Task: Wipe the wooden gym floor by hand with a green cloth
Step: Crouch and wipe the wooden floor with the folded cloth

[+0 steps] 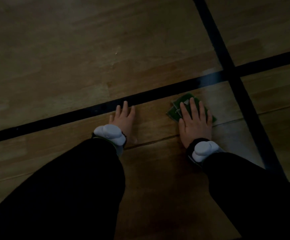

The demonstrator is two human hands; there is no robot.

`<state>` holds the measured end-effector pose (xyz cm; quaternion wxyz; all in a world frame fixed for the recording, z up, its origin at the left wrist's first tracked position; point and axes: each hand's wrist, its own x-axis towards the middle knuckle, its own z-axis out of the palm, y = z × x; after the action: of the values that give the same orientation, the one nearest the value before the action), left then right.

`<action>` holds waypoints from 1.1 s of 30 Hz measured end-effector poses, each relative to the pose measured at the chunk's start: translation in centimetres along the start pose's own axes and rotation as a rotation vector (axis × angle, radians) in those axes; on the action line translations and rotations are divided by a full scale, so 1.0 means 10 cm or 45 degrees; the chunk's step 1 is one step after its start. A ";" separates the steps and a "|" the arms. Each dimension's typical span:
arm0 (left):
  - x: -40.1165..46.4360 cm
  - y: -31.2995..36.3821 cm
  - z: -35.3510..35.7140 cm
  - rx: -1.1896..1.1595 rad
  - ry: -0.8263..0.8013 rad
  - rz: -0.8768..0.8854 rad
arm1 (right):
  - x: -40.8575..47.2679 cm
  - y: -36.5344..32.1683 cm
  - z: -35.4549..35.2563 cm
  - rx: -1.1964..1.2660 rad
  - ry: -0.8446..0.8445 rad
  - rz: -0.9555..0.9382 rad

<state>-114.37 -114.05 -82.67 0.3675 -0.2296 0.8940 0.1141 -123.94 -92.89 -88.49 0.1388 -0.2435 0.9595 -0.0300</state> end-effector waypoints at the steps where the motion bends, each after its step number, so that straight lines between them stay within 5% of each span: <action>1: -0.03 -0.13 -0.01 -0.002 -0.027 -0.077 | 0.00 0.00 0.00 -0.002 0.008 0.000; 5: -0.14 -0.58 0.05 -0.007 -0.155 -0.297 | 0.00 -0.01 -0.02 -0.004 0.026 0.002; 13: -0.17 -0.70 0.08 -0.085 -0.199 -0.286 | 0.07 0.01 -0.03 -0.017 -0.002 0.029; 21: -0.17 -0.72 0.05 -0.159 -0.213 -0.229 | 0.60 -0.20 -0.13 0.075 0.155 0.489; 33: -0.13 -0.75 0.09 -0.220 -0.206 -0.233 | 0.62 -0.50 -0.11 0.048 0.116 0.448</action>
<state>-109.28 -119.78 -82.62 0.4262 -0.3310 0.8236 0.1747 -127.15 -100.26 -88.37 0.1029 -0.0678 0.9918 -0.0342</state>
